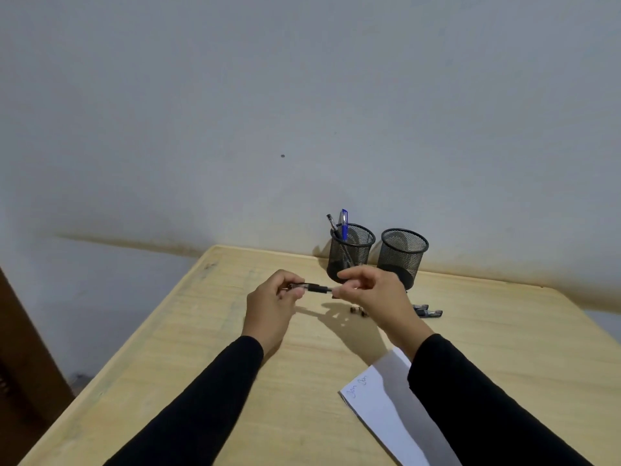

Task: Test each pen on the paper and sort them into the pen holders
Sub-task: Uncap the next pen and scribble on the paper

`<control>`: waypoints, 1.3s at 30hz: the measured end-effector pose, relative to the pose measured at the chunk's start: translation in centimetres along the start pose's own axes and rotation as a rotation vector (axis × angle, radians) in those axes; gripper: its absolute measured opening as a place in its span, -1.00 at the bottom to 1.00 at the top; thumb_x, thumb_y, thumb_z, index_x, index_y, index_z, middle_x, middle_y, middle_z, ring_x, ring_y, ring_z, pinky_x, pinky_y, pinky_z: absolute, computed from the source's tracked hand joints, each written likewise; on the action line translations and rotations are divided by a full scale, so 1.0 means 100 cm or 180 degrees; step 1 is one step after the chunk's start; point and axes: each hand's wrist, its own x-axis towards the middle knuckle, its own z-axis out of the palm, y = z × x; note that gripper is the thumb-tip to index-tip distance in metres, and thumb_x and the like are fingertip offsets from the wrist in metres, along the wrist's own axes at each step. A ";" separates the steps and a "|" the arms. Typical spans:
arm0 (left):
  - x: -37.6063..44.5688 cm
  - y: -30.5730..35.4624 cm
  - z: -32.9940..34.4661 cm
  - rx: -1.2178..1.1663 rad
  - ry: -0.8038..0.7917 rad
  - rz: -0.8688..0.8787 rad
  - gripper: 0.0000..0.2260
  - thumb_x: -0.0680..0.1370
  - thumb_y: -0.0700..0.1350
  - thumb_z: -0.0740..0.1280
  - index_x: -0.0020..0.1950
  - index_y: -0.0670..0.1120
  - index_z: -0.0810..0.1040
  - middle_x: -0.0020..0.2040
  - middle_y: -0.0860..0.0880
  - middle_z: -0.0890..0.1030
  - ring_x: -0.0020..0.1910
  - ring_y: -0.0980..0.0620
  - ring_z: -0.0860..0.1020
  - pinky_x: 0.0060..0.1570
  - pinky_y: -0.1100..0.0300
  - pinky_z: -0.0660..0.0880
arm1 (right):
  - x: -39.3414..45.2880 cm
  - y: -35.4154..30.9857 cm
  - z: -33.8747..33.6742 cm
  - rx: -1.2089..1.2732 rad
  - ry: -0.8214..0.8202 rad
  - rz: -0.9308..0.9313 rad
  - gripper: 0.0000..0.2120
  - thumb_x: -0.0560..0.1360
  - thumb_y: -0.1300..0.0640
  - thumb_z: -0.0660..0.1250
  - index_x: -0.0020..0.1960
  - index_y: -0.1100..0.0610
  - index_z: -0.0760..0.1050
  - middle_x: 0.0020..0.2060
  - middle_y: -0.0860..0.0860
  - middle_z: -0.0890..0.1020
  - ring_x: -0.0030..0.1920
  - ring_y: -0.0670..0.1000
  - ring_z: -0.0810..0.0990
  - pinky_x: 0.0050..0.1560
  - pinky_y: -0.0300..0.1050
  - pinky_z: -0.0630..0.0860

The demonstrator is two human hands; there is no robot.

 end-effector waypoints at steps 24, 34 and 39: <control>-0.045 0.030 -0.017 -0.0428 0.0515 -0.0193 -0.83 0.55 -0.18 0.30 -0.17 0.04 0.60 -0.24 -0.02 0.63 -0.15 0.00 0.58 -0.32 0.33 0.46 | -0.086 -0.004 -0.070 0.1786 0.0795 -0.0413 -0.80 0.57 0.25 0.19 -0.13 0.20 0.57 -0.49 0.02 0.48 -0.58 -0.11 0.36 -0.58 -0.32 0.27; -0.053 -0.012 -0.002 0.1215 -0.0328 -0.0186 -0.93 0.46 -0.15 0.42 -0.12 -0.01 0.69 -0.12 0.02 0.68 -0.08 0.09 0.58 -0.08 0.37 0.45 | -0.091 0.012 -0.052 0.1794 0.0046 0.0003 -0.80 0.57 0.17 0.22 0.10 0.17 0.57 -0.29 0.09 0.67 -0.42 -0.06 0.57 -0.43 -0.29 0.49; -0.052 -0.022 0.000 0.1465 -0.0322 -0.0058 -0.82 0.48 -0.13 0.40 0.07 0.01 0.67 0.04 0.00 0.67 0.13 0.03 0.55 0.19 0.23 0.41 | -0.090 0.019 -0.051 0.1391 0.0013 0.0080 -0.86 0.54 0.25 0.28 0.04 0.24 0.58 -0.28 0.13 0.65 -0.40 -0.03 0.56 -0.41 -0.26 0.47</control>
